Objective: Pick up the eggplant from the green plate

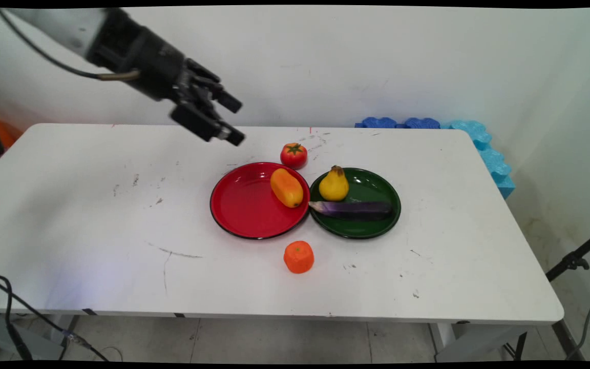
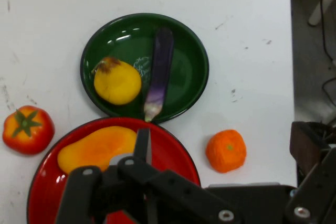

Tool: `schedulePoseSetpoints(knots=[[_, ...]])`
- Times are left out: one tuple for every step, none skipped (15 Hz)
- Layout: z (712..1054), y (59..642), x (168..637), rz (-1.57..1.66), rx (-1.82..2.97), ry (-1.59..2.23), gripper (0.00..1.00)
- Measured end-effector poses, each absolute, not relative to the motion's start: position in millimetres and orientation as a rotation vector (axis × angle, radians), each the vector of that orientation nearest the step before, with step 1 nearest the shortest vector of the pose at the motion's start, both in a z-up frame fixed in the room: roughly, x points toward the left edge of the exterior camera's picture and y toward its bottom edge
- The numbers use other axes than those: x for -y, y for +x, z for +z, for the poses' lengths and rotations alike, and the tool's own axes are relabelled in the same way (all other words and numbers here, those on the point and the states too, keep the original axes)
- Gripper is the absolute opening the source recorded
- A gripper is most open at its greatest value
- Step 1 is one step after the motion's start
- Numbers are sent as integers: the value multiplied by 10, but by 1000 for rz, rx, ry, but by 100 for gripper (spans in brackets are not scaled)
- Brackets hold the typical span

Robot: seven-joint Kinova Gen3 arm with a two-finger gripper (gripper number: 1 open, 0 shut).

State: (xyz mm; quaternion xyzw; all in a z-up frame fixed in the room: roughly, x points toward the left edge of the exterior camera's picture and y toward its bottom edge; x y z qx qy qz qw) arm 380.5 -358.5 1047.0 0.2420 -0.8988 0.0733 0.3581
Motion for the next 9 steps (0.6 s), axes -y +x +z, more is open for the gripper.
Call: schedulePoseSetpoints(knots=[[10438,3705,3662,195,2328,632,100],[10397,3602,3742,198,2337,640,100],[10353,3508,3812,200,2347,646,100],[10306,3408,3887,204,2357,654,100],[10245,3298,3965,205,2368,659,100],[10188,3206,4038,203,2374,672,100],[10119,3102,4122,202,2383,683,100],[10044,3004,4207,201,2394,688,100],[9983,2932,4261,197,2406,688,100]])
